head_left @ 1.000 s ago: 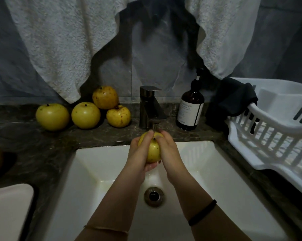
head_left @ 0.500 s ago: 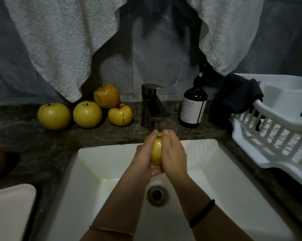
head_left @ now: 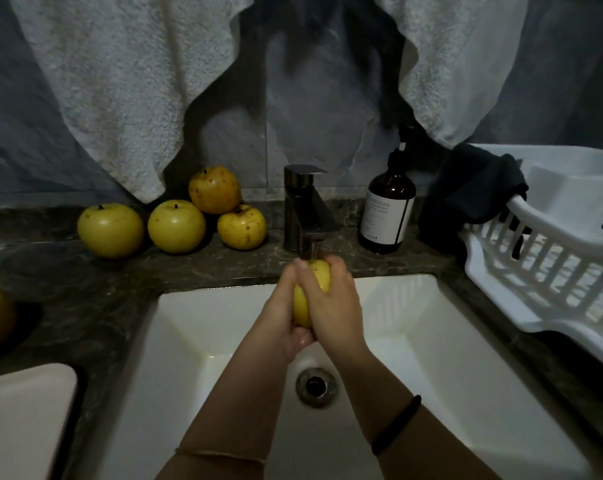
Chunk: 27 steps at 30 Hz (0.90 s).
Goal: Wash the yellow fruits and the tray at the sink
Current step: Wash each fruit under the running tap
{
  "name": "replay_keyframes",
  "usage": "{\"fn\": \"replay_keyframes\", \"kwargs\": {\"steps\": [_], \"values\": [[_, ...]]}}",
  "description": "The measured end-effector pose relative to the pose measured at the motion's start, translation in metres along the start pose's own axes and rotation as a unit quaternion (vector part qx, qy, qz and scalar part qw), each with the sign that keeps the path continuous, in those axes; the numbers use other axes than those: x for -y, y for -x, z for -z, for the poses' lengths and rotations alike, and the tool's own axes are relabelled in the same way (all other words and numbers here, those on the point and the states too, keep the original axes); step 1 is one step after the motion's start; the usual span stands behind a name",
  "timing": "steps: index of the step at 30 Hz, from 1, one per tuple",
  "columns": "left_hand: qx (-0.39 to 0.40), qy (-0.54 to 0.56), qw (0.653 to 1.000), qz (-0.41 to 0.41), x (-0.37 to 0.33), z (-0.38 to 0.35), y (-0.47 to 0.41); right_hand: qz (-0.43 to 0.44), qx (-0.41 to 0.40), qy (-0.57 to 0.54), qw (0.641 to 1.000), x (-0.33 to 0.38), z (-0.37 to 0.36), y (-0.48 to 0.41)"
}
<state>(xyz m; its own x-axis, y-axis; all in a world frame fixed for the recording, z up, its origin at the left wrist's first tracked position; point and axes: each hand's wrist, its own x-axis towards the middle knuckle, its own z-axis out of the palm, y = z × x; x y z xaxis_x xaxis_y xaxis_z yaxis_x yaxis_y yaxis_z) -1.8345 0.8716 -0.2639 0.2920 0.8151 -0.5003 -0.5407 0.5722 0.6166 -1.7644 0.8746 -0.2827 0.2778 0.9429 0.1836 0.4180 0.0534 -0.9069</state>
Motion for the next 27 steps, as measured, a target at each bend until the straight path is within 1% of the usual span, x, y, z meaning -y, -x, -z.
{"fn": "replay_keyframes", "kwargs": {"steps": [2,5,6,9,10,12,14,17,20,23,25,26,27], "values": [[0.007,-0.038,0.999,0.011,-0.001,0.000,-0.003,-0.002,-0.025,0.005,1.000,0.000,0.006,-0.001],[-0.011,-0.098,0.995,0.017,0.001,0.001,-0.008,-0.027,-0.053,-0.001,0.998,0.001,0.011,-0.002],[-0.016,-0.101,0.995,0.013,0.001,0.001,-0.008,-0.047,-0.057,-0.024,0.997,0.000,0.011,-0.003],[-0.048,-0.098,0.994,-0.023,0.002,0.004,-0.014,-0.115,-0.053,-0.139,0.982,0.001,0.009,-0.006],[-0.052,-0.085,0.995,-0.031,0.002,0.005,-0.015,-0.114,-0.047,-0.149,0.981,0.002,0.008,-0.006],[-0.047,-0.058,0.996,-0.046,0.001,0.005,-0.015,-0.078,-0.026,-0.123,0.989,0.005,0.003,-0.002],[-0.051,-0.074,0.993,-0.081,0.001,0.005,-0.014,-0.063,-0.004,-0.117,0.991,0.005,0.000,0.000],[-0.074,-0.143,0.974,-0.157,0.000,0.002,-0.013,-0.108,-0.002,-0.208,0.972,0.007,0.002,-0.002],[-0.066,-0.180,0.959,-0.209,0.000,0.000,-0.012,-0.125,-0.010,-0.250,0.960,0.007,0.005,-0.005],[-0.073,-0.201,0.946,-0.242,0.001,-0.001,-0.012,-0.154,-0.001,-0.294,0.943,0.007,0.004,-0.004],[-0.074,-0.208,0.942,-0.252,0.002,-0.001,-0.012,-0.209,0.007,-0.347,0.914,0.006,0.005,-0.006],[-0.075,-0.211,0.942,-0.251,0.002,0.000,-0.012,-0.226,0.008,-0.356,0.907,0.005,0.005,-0.007],[-0.076,-0.209,0.945,-0.241,0.003,0.000,-0.013,-0.225,0.005,-0.341,0.913,0.005,0.006,-0.007]]}}
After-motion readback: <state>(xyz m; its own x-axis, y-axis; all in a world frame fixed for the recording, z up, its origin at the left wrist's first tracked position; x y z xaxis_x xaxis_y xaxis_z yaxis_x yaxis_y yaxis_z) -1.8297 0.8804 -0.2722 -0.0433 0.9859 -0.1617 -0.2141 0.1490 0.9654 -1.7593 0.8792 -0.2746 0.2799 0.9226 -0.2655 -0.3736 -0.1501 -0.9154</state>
